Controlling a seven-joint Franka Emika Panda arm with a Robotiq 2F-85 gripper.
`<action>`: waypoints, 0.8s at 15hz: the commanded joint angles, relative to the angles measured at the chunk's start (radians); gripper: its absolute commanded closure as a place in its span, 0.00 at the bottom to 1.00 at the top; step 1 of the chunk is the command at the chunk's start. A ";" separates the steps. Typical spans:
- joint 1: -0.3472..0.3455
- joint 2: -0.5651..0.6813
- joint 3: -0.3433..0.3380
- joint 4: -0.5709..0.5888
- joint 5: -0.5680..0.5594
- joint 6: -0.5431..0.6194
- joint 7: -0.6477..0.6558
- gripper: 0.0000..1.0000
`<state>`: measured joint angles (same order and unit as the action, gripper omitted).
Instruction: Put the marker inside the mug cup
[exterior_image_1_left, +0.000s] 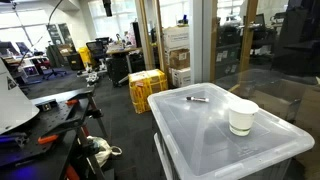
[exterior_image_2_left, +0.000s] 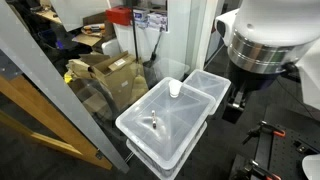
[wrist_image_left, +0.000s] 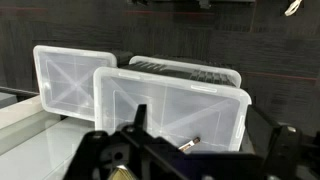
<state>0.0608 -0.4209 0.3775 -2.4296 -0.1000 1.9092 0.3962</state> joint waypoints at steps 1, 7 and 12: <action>0.034 0.006 -0.031 0.002 -0.014 -0.003 0.012 0.00; 0.033 0.007 -0.030 0.001 -0.018 0.004 0.014 0.00; 0.029 0.028 -0.046 -0.001 -0.036 0.098 0.021 0.00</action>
<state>0.0750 -0.4157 0.3580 -2.4300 -0.1063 1.9448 0.3962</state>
